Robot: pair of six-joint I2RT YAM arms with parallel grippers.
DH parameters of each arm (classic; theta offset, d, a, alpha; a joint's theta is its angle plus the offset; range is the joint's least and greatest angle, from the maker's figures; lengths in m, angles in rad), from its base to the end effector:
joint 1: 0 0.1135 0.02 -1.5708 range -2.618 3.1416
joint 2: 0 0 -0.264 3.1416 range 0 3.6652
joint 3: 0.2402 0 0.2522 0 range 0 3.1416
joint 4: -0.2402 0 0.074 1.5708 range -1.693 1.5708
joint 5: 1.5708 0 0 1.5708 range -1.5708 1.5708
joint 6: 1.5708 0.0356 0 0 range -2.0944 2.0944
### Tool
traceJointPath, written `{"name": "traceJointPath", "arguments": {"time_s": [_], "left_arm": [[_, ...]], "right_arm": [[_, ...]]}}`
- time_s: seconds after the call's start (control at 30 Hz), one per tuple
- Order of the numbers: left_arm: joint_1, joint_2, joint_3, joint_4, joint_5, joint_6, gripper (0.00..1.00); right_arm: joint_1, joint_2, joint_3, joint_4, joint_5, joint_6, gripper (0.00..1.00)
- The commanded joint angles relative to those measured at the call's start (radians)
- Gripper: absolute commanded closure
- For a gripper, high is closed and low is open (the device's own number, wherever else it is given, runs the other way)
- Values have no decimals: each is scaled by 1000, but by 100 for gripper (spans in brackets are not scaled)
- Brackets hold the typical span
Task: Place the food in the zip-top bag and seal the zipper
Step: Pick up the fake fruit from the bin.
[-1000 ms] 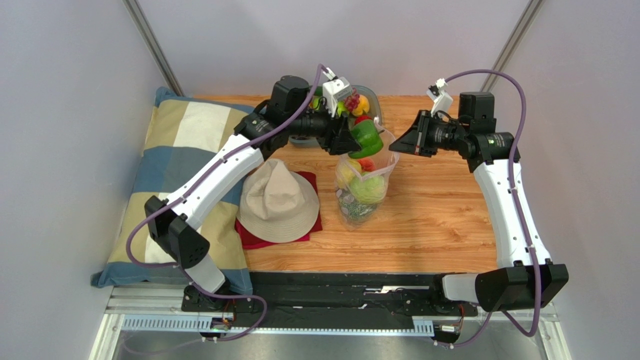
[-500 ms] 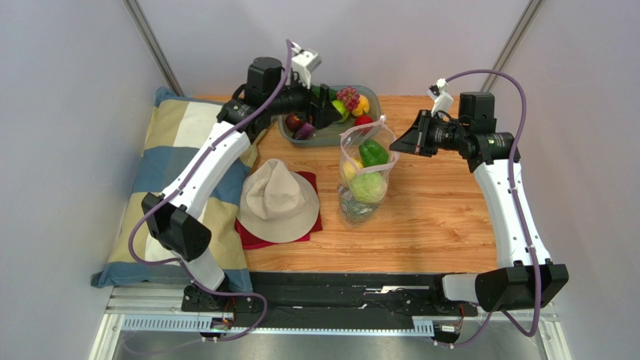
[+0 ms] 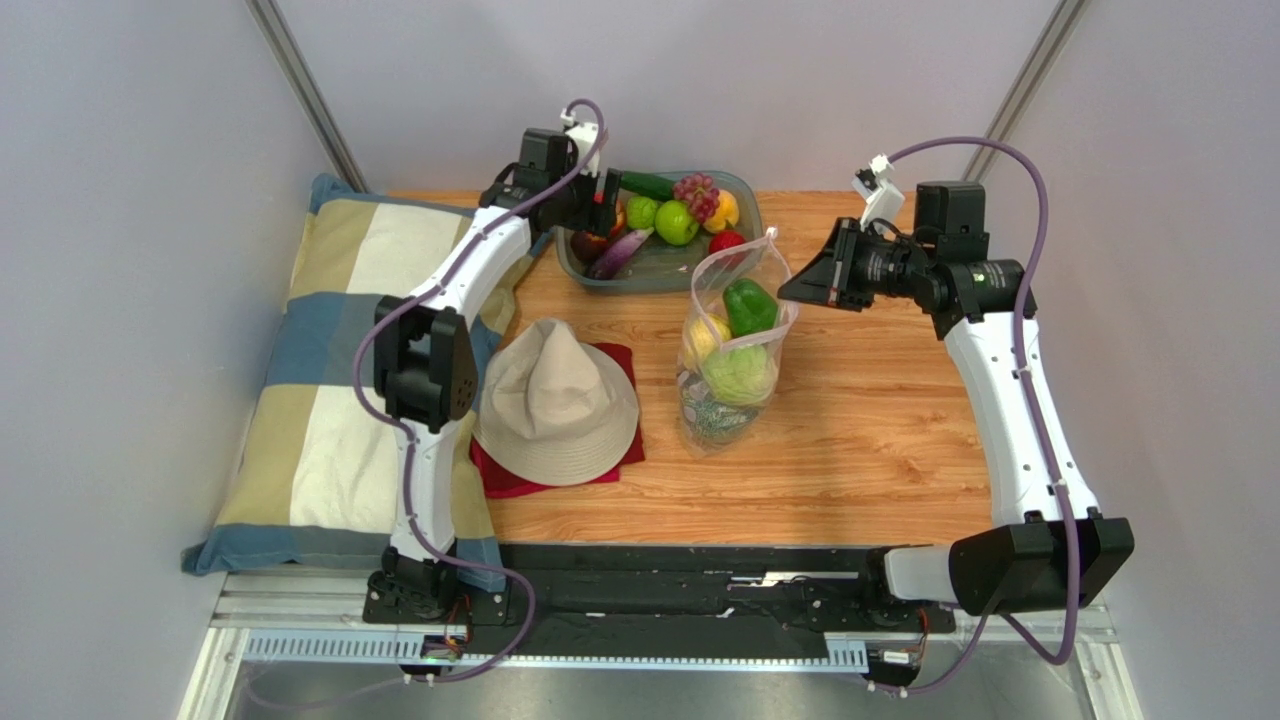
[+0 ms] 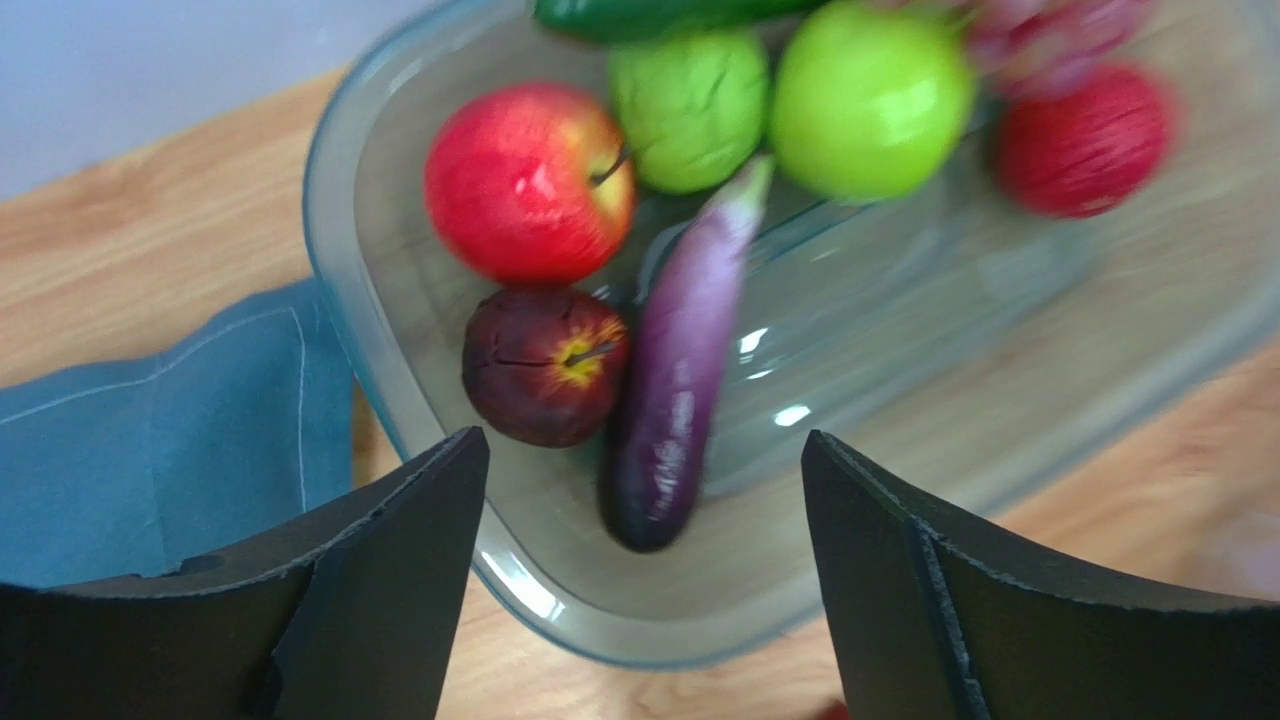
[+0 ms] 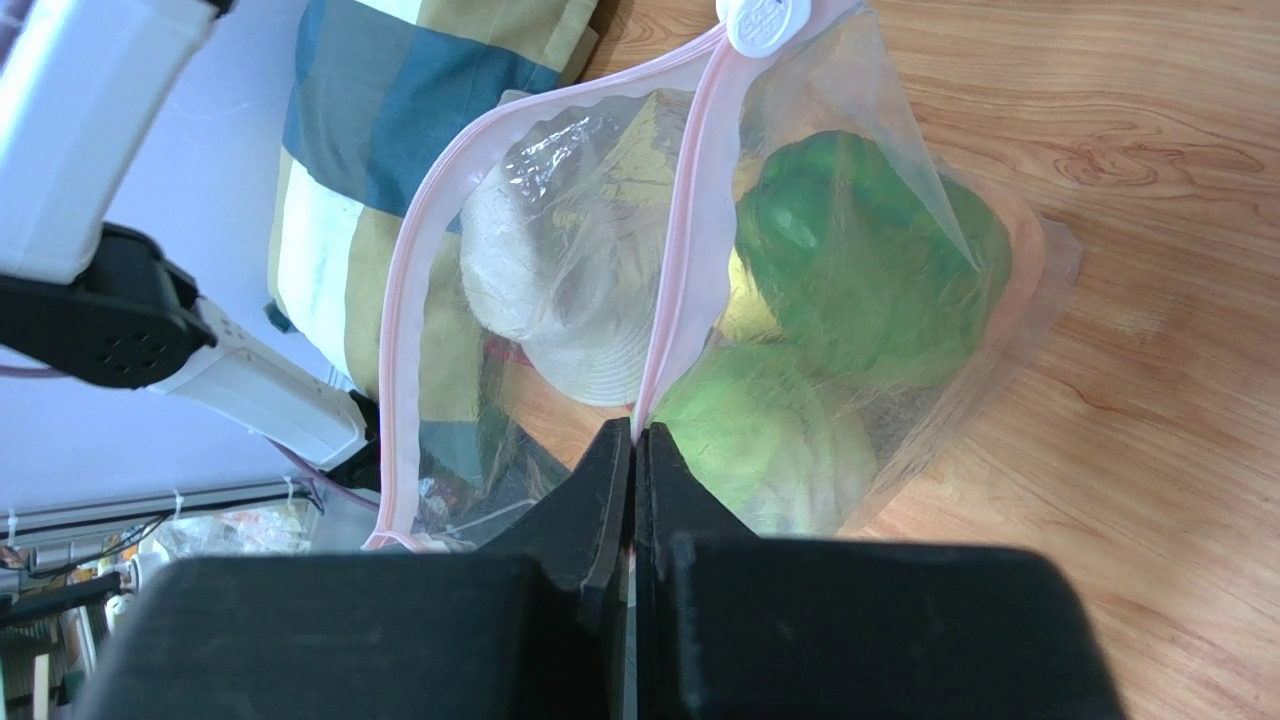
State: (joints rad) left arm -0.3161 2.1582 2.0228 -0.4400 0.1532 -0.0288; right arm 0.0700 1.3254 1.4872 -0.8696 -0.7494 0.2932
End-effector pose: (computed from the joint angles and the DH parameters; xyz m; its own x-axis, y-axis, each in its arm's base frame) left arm 0.4818 -0.1633 0.3002 -0.5293 0.1432 -0.8362 0.4138 0.9040 -0.1072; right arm 0.2616 0.0427 0.4032 -0.7849 0.1571 -0.5994 -0.3558 0.6776 0.6436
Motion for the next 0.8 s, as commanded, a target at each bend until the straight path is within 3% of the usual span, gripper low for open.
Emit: {"name": "traceJointPath", "arguments": {"time_s": [0.0, 0.53, 0.77], "left_arm": [[3, 67, 76, 59, -75, 108, 17], [2, 264, 149, 67, -118, 190, 19], [2, 305, 220, 15, -90, 191, 33]], "right_arm": [[5, 6, 47, 37, 4, -12, 100], [5, 24, 59, 35, 5, -6, 100], [5, 34, 73, 32, -1, -6, 100]]}}
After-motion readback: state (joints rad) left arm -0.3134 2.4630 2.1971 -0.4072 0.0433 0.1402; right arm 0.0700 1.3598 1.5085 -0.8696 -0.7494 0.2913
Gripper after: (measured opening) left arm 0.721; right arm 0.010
